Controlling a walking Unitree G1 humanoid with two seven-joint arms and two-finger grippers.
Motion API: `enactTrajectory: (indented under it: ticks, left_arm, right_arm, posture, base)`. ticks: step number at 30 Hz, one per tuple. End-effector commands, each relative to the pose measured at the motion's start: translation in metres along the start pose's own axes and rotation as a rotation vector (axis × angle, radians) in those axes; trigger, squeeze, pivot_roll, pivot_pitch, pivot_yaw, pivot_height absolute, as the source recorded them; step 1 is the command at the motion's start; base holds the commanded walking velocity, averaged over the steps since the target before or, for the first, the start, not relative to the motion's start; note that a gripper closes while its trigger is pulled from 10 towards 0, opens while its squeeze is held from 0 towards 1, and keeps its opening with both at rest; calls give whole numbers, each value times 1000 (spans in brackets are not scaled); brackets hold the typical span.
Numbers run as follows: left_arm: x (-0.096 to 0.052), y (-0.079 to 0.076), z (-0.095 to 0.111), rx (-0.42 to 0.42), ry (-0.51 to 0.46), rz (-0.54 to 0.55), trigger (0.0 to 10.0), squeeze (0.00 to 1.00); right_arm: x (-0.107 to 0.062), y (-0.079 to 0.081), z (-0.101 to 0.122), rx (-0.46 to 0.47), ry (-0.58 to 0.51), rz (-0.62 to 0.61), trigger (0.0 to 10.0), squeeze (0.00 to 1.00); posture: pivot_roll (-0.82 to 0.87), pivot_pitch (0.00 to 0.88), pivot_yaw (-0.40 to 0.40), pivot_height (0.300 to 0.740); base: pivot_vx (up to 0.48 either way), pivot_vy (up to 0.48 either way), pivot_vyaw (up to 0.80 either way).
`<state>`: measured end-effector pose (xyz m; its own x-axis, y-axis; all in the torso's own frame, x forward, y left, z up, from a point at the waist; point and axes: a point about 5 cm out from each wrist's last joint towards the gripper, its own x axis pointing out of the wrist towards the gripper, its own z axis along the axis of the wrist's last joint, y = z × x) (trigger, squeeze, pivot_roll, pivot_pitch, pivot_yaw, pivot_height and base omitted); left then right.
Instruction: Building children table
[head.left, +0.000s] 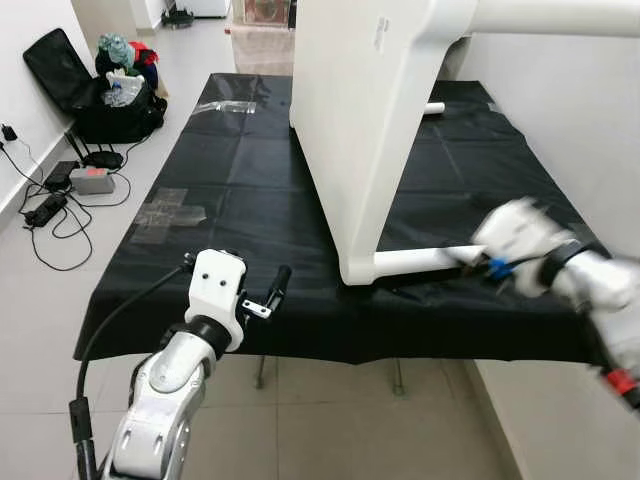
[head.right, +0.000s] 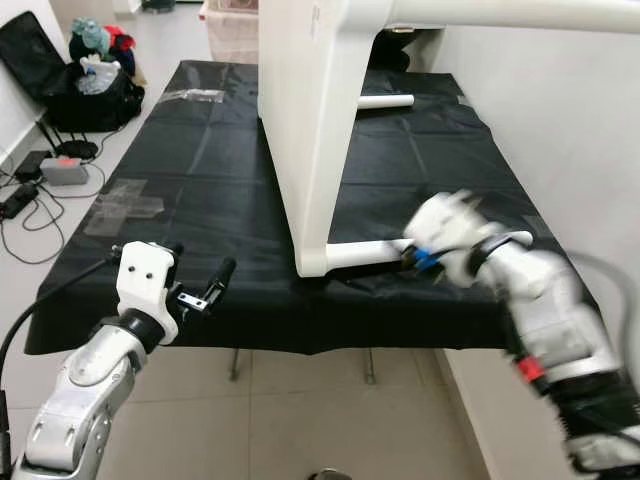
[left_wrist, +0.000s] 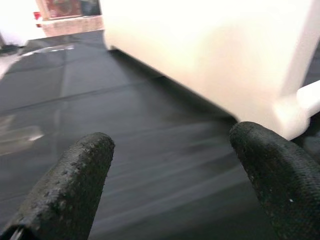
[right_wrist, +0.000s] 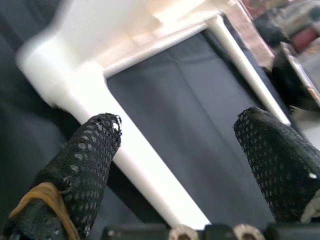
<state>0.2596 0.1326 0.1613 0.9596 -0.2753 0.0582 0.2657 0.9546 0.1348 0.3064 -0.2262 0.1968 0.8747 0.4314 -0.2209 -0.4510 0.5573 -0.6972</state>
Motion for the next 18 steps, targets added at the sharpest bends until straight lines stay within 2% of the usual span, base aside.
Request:
enactTrajectory:
  ticks: [1,2,3,5,8,10,11,13,14,16,17,18]
  left_arm:
    - [5,-2,1,35,-5,4,10000,0]
    - [5,-2,1,35,-5,4,10000,0]
    - [9,-5,4,43,-22,-7,10000,0]
    - [22,-17,17,75,-75,-67,10000,0]
    - [28,-23,23,84,-99,-98,10000,0]
    - [39,-34,32,83,-136,-156,10000,0]
    - [39,-34,32,83,-136,-156,10000,0]
    - [60,-46,44,75,-181,-206,10000,0]
    - [60,-46,44,75,-181,-206,10000,0]
    - [82,-58,56,45,-208,-240,10000,0]
    - [82,-58,56,45,-208,-240,10000,0]
    - [88,-61,59,35,-210,-248,10000,0]
  right_arm:
    - [10,21,-6,50,25,-8,10000,0]
    - [10,21,-6,50,25,-8,10000,0]
    - [15,30,-10,73,40,-9,10000,0]
    - [19,37,-20,99,89,-40,10000,0]
    - [18,34,-24,101,112,-57,10000,0]
    - [14,24,-31,105,153,-108,10000,0]
    - [14,24,-31,105,153,-108,10000,0]
    - [8,18,-35,103,184,-145,10000,0]
    - [8,18,-35,103,184,-145,10000,0]
    - [3,20,-36,105,198,-152,10000,0]
    - [3,20,-36,105,198,-152,10000,0]
    - [2,21,-36,107,200,-154,10000,0]
  posture:
    - [-75,51,-69,740]
    - [-75,51,-69,740]
    - [-75,51,-69,740]
    - [-65,53,-76,740]
    - [-69,57,-75,740]
    - [-74,61,-73,740]
    - [-74,61,-73,740]
    - [-93,70,-61,740]
    - [-93,70,-61,740]
    - [-104,76,-55,740]
    - [-104,76,-55,740]
    - [-108,81,-51,740]
  base:
    - [0,0,0]
    - [0,0,0]
    - [0,0,0]
    - [0,0,0]
    - [0,0,0]
    - [0,0,0]
    - [0,0,0]
    - [0,0,0]
    - [0,0,0]
    - [0,0,0]
    - [0,0,0]
    - [0,0,0]
